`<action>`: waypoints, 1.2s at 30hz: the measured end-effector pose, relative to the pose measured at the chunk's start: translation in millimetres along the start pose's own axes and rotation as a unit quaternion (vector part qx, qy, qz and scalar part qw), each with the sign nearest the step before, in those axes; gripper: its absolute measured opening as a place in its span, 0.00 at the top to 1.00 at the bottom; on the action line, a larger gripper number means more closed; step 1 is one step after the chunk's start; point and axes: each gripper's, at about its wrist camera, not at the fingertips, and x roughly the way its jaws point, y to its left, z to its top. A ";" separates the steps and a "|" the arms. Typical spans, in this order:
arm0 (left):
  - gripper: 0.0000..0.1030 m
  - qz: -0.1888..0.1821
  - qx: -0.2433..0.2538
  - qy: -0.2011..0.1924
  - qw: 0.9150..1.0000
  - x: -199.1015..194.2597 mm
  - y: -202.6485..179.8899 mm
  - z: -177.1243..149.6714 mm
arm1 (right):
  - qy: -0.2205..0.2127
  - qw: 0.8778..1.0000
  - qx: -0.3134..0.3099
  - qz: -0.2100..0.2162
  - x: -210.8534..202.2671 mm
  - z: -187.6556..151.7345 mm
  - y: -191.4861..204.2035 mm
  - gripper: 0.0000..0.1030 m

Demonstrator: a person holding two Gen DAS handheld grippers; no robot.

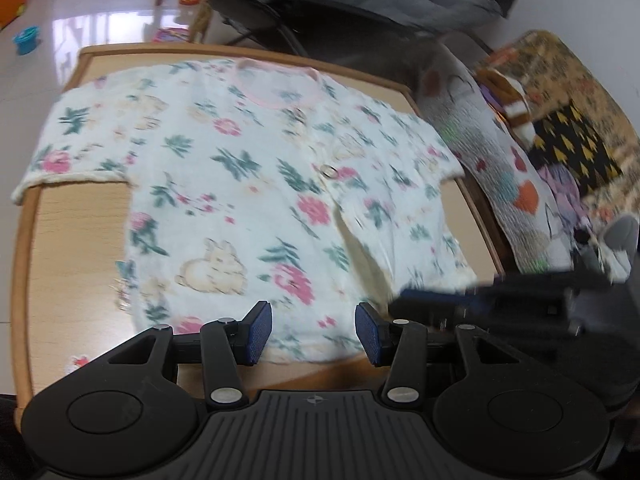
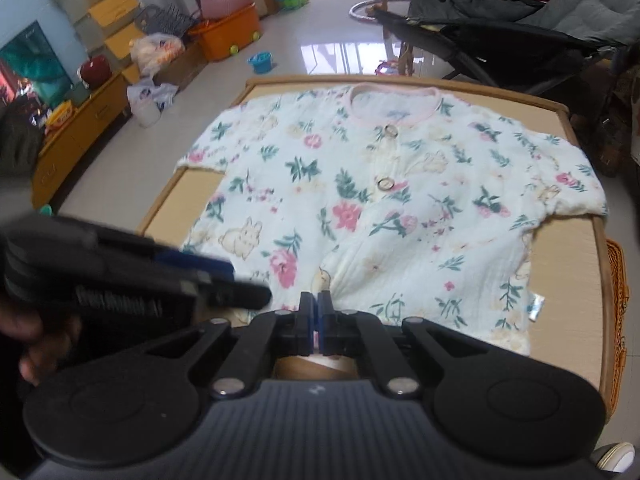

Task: Fold clothes

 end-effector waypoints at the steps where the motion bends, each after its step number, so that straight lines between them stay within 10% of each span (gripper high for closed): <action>1: 0.53 0.003 -0.003 -0.002 1.000 -1.0 1.8 2.0 | 0.004 1.000 -0.001 0.000 3.1 -1.4 0.7 0.98; 14: 0.53 0.012 0.022 -0.012 1.000 16.7 -25.4 35.7 | 0.018 1.000 -0.023 -0.005 22.8 -17.8 7.3 0.95; 23: 0.52 0.085 0.112 0.024 0.990 58.0 -49.5 29.9 | 0.021 0.998 -0.053 -0.008 -7.6 -32.6 -0.2 0.91; 36: 0.48 0.094 0.147 0.014 0.985 57.0 -52.0 22.0 | -0.047 0.974 0.165 -0.149 -41.5 -39.7 -107.3 0.88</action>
